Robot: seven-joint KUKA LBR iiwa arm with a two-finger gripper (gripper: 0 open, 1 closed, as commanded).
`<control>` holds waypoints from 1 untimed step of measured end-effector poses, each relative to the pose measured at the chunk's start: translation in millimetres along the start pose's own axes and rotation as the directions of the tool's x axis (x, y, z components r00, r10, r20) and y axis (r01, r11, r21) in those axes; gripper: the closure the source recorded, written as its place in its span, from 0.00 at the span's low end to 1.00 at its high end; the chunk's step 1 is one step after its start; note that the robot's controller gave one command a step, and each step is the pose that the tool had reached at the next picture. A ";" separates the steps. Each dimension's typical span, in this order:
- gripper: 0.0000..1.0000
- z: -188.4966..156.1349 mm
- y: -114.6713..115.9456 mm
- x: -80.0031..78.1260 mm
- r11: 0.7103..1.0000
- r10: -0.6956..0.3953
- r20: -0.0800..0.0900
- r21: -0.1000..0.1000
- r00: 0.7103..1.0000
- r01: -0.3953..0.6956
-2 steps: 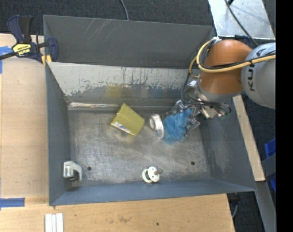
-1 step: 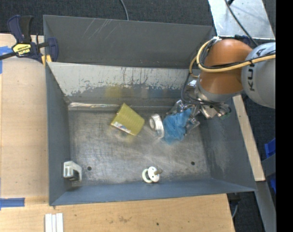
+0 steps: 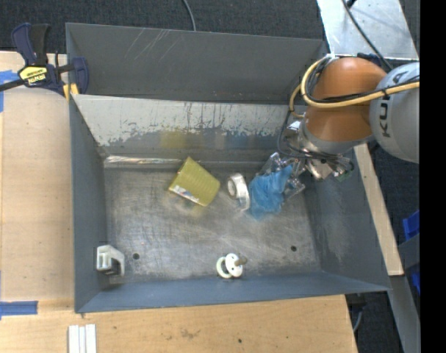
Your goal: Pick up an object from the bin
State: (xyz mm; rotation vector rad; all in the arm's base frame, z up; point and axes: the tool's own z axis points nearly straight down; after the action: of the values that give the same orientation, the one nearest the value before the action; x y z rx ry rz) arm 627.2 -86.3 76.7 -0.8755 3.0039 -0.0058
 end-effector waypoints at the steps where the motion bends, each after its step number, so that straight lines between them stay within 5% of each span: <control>1: 1.00 -9.7 0.3 0.7 1.000 -0.002 -0.006 -0.003 1.000 0.002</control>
Offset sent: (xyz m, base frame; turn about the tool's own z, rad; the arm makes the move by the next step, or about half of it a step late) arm -0.0002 0.0000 0.0660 0.0000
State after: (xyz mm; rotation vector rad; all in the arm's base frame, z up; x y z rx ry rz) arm 626.4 -86.4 86.4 -0.8803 3.0094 -0.0034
